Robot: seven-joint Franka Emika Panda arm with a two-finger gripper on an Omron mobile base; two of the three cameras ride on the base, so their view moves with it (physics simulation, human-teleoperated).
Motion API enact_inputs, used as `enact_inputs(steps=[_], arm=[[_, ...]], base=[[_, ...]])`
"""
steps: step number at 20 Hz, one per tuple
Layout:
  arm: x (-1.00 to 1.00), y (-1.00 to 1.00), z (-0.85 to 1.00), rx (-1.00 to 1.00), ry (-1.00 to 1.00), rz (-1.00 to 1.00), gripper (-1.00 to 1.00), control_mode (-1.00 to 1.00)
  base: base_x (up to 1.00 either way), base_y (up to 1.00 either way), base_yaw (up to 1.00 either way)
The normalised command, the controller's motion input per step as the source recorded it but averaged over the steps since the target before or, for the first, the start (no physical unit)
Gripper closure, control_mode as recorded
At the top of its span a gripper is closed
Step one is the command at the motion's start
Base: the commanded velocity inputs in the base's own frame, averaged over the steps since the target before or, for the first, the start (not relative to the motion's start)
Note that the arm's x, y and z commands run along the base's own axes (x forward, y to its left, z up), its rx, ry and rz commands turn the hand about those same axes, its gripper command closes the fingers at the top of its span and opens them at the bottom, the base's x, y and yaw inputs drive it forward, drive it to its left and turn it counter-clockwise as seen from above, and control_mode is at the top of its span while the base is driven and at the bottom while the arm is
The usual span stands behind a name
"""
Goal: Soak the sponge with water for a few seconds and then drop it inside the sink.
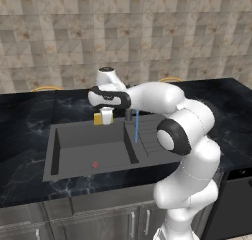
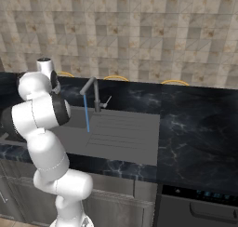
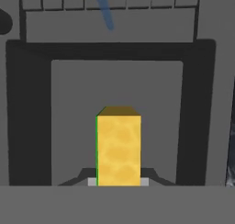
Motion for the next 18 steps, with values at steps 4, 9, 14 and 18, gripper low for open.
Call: enact_inputs(steps=[4,9,14,18], arm=[[0.00,0.00,-0.43,0.00,-0.11,0.00,1.00,-1.00],[0.00,0.00,-0.33,0.00,-0.03,0.00,1.00,-1.00],[0.01,0.00,-0.17,0.01,0.00,0.00,1.00,-1.00],[0.19,0.00,0.00,0.10,0.00,0.00,1.00,-1.00]], base=[[0.00,0.00,0.00],[0.00,0.00,0.00],[0.00,0.00,0.00],[0.00,0.00,0.00]])
